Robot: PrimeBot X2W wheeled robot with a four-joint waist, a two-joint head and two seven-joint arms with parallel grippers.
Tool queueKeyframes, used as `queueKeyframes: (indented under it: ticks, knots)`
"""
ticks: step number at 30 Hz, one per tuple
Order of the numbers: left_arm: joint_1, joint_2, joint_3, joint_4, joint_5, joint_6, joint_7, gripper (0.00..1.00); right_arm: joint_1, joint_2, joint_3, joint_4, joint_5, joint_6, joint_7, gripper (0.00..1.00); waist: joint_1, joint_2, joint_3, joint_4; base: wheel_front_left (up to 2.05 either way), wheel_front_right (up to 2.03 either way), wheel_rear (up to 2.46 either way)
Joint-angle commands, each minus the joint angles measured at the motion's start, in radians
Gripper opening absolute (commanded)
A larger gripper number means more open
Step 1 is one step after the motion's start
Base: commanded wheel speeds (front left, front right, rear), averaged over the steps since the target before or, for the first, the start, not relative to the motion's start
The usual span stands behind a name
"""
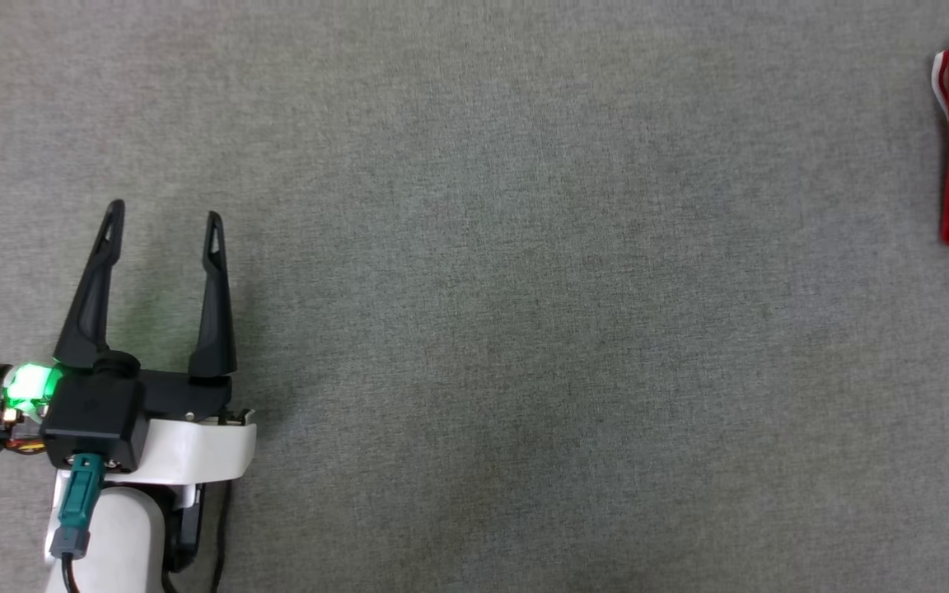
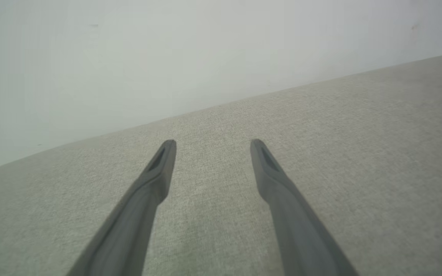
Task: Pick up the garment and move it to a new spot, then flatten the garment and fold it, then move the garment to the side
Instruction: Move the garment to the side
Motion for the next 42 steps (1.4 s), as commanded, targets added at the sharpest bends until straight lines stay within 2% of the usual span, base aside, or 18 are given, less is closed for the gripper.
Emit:
queueKeyframes:
  ticks: [1,8,14,15,21,27,35,42]
  knots:
    - [0.003,-0.004,-0.004,0.006,-0.002,0.006,-0.002,1.00,0.009,0.006,-0.015,0.003,-0.014,-0.002,-0.014,1.00,-0.0001,0.0000,-0.023,0.006,0.00,0.00,0.00]
    - [0.060,-0.024,-0.007,0.033,-0.015,0.026,-0.002,1.00,0.070,0.057,-0.041,-0.054,-0.027,-0.002,-0.146,1.00,-0.0001,0.0000,-0.156,0.021,0.00,0.00,0.00]
    - [0.135,-0.041,-0.008,0.055,-0.020,0.036,-0.002,1.00,0.127,0.153,-0.035,-0.188,-0.003,-0.002,-0.305,1.00,-0.0001,0.0000,-0.273,0.036,0.00,0.00,0.00]
    - [0.135,-0.041,-0.008,0.055,-0.020,0.036,-0.002,1.00,0.127,0.153,-0.035,-0.188,-0.003,-0.002,-0.305,1.00,-0.0001,0.0000,-0.273,0.036,0.00,0.00,0.00]
    - [0.192,-0.052,-0.005,0.073,-0.029,0.043,-0.002,1.00,0.208,0.265,-0.012,-0.330,0.005,-0.002,-0.456,1.00,-0.0001,0.0000,-0.355,0.060,0.00,0.00,0.00]
    - [0.220,-0.065,-0.008,0.103,-0.034,0.039,-0.002,1.00,0.307,0.378,0.029,-0.421,0.011,-0.002,-0.579,1.00,-0.0001,0.0000,-0.415,0.094,0.00,0.00,0.00]
    - [0.250,-0.077,-0.015,0.143,-0.031,0.034,-0.002,1.00,0.465,0.495,0.110,-0.422,0.024,-0.002,-0.652,1.00,-0.0001,0.0000,-0.480,0.119,0.00,0.00,0.00]
    - [0.274,-0.084,-0.024,0.168,-0.030,0.029,-0.002,1.00,0.589,0.544,0.139,-0.364,0.038,-0.002,-0.676,1.00,-0.0001,0.0000,-0.523,0.127,0.00,0.00,0.00]
